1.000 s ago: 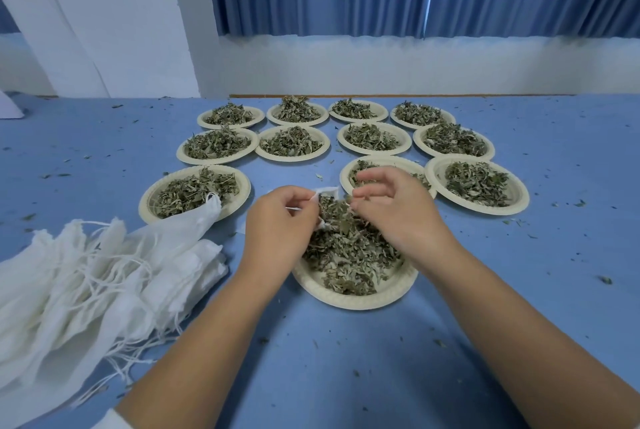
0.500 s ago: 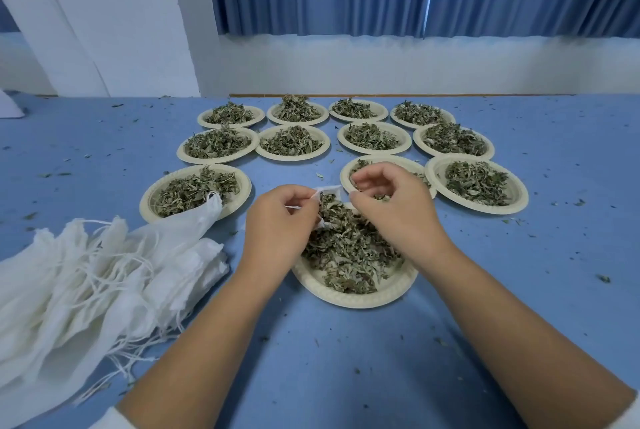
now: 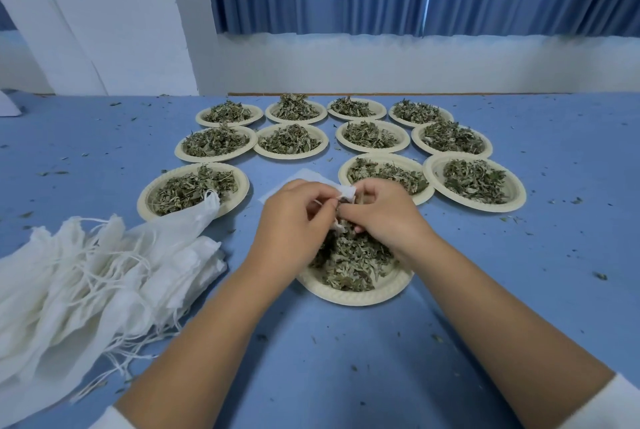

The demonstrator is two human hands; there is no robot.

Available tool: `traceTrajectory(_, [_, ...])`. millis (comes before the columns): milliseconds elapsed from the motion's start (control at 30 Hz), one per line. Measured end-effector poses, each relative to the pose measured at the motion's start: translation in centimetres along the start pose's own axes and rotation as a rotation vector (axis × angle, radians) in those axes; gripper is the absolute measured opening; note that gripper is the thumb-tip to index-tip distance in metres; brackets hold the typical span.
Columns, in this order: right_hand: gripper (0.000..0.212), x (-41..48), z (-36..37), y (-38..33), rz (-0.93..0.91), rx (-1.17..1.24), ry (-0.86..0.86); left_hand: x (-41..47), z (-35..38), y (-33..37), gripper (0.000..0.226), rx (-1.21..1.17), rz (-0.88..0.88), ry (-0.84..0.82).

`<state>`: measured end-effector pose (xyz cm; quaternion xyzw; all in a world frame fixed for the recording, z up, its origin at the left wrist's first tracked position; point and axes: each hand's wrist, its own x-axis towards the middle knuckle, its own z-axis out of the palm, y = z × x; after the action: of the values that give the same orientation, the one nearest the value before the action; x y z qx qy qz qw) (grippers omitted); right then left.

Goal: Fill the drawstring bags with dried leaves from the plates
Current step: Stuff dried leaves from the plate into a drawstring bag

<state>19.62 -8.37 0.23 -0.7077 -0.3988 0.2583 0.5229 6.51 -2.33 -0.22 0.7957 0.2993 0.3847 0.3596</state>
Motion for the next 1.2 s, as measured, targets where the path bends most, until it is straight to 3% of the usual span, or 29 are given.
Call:
traceTrajectory(100, [0.013, 0.1, 0.1, 0.2, 0.023, -0.047, 0.016, -0.2, 0.4, -0.2, 0.011, 0.097, 0.055, 0.011])
traceTrajectory(233, [0.024, 0.2, -0.9, -0.4, 0.19, 0.329, -0.108, 0.3, -0.5, -0.6, 0.012, -0.006, -0.129, 0.068])
traceTrajectory(333, [0.028, 0.0, -1.8, -0.7, 0.223, 0.386, -0.172, 0.6, -0.9, -0.6, 0.015, -0.111, -0.223, 0.12])
traceTrajectory(400, [0.036, -0.4, -1.8, -0.7, 0.184, 0.32, -0.193, 0.6, -0.8, -0.6, 0.012, -0.142, -0.238, 0.126])
traceTrajectory(467, [0.038, -0.8, -1.3, -0.6, 0.089, 0.093, -0.147, 0.6, -0.6, -0.5, 0.014, -0.19, -0.259, 0.116])
traceTrajectory(567, [0.03, -1.3, -0.2, -0.6, -0.054, -0.165, -0.017, 0.5, -0.4, -0.5, 0.016, -0.218, -0.277, 0.115])
traceTrajectory(700, [0.007, -1.5, 0.0, -0.6, -0.172, -0.141, 0.048, 0.4, -0.5, -0.6, 0.01, -0.146, -0.233, 0.126])
traceTrajectory(867, [0.004, -1.8, 0.4, -0.8, -0.283, -0.217, 0.072, 0.2, -0.4, -0.4, 0.01, -0.057, -0.167, 0.083])
traceTrajectory(1067, [0.015, -1.3, -0.3, -0.6, -0.142, -0.227, -0.004, -0.1, -0.6, 0.0, 0.01, 0.073, -0.039, -0.017])
traceTrajectory(1200, [0.025, -1.2, -1.2, -1.1, 0.046, 0.138, -0.082, 0.0, -0.6, -0.2, 0.011, 0.03, -0.158, 0.047])
